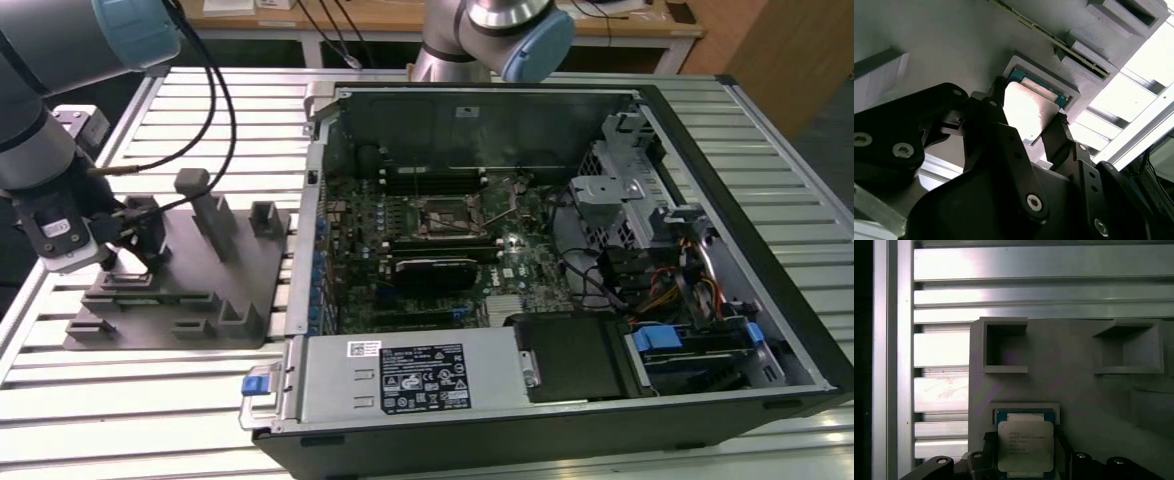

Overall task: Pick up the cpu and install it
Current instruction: 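Pick up the cpu and move it towards the insertion slot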

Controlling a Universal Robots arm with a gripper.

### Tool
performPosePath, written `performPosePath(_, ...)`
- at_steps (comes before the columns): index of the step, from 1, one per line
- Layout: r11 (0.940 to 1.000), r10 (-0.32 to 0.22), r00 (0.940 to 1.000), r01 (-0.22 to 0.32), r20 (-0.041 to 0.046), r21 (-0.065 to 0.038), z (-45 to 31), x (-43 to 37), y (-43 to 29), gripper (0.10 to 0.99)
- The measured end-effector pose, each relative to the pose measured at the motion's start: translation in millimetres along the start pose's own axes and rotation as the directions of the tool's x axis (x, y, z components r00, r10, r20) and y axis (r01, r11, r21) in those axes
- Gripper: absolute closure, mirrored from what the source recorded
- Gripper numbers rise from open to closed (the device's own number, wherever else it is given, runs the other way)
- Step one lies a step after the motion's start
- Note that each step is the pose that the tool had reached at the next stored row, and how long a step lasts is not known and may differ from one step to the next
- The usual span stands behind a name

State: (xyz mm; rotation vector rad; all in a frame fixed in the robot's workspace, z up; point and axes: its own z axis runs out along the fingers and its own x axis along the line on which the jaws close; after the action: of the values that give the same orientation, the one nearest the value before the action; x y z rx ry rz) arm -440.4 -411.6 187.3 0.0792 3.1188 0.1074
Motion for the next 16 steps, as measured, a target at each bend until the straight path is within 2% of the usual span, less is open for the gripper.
performPosePath(16,1.0000,0.000,1.0000,0.000,0.0001,0.000,-26.8,-0.5,1.9,0.545)
